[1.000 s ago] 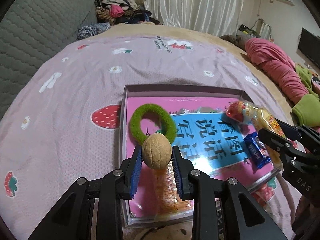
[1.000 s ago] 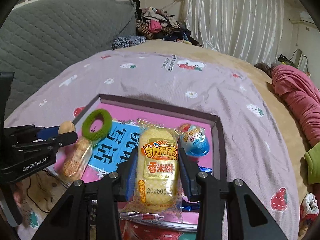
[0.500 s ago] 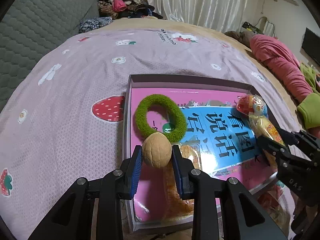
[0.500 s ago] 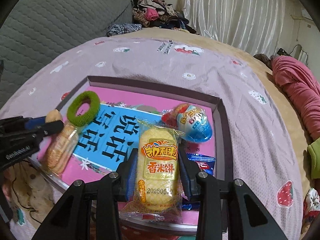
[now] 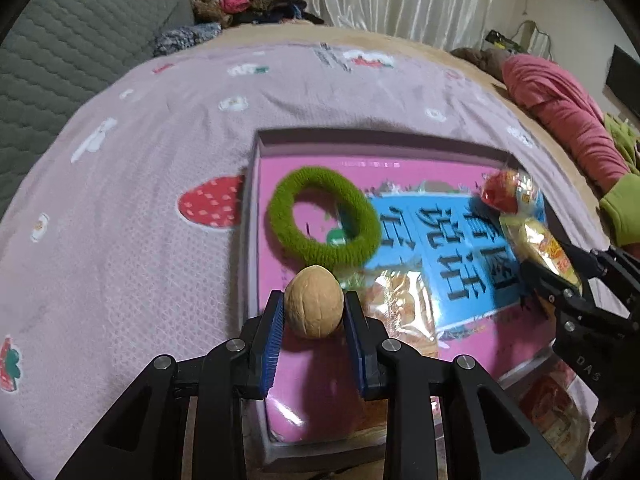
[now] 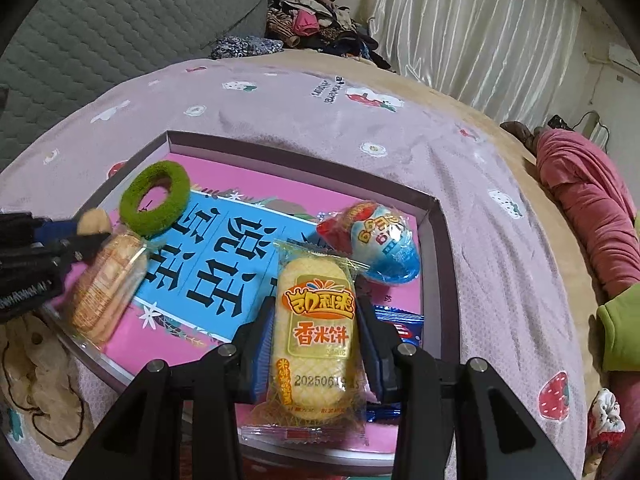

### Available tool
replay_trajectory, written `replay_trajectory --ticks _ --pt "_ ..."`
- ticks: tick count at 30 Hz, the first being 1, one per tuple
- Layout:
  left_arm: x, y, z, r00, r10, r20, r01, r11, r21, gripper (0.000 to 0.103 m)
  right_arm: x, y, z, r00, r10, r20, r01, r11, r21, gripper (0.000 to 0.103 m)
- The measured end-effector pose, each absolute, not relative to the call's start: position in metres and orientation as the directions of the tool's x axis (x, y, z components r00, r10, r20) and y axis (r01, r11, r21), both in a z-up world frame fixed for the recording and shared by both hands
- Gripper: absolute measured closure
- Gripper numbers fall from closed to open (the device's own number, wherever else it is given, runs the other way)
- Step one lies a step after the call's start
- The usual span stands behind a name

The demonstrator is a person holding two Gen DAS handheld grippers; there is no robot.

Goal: Organize objects
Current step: 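Lower the tan ball with left gripper while right gripper lowers the cake packet into the tray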

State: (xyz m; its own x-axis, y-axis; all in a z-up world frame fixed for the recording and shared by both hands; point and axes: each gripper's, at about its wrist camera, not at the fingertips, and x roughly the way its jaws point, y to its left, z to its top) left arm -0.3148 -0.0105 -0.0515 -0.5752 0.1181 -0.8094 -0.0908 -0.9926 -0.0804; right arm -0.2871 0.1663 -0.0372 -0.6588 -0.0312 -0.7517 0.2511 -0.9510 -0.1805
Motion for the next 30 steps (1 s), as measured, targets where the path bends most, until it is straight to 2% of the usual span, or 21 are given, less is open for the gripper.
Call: replay_trajectory --ticks 24,30 --pt "-0.3136 -0.0051 -0.0511 -0.572 0.107 -0.813 -0.099 -0.993 -0.061 0.072 -0.2858 0.1592 -0.0452 -0.63 -0.085 -0.772 0.294 -0.946 -0.136 0.063" --pt "-0.3114 -0.0037 -0.0485 -0.576 0.107 -0.811 -0.102 -0.993 -0.058 0.063 -0.2859 0.1581 -0.0455 -0.63 -0.08 -0.773 0.295 -0.945 -0.144 0.055"
